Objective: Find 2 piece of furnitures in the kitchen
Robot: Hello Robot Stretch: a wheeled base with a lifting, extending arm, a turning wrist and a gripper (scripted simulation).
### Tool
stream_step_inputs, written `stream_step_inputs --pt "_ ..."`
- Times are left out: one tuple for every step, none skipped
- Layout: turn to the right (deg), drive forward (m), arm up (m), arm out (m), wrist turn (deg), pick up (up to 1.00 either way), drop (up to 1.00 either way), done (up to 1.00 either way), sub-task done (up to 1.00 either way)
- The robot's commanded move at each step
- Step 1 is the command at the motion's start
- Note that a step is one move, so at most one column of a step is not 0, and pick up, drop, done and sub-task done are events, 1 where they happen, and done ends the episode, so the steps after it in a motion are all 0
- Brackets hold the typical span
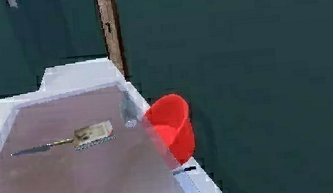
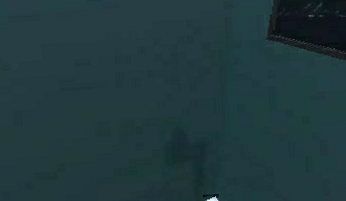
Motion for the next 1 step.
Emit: stream_step_inputs --pt "0.0 0.0 0.0 0.0 0.0 0.0 0.0 1.0 0.0"
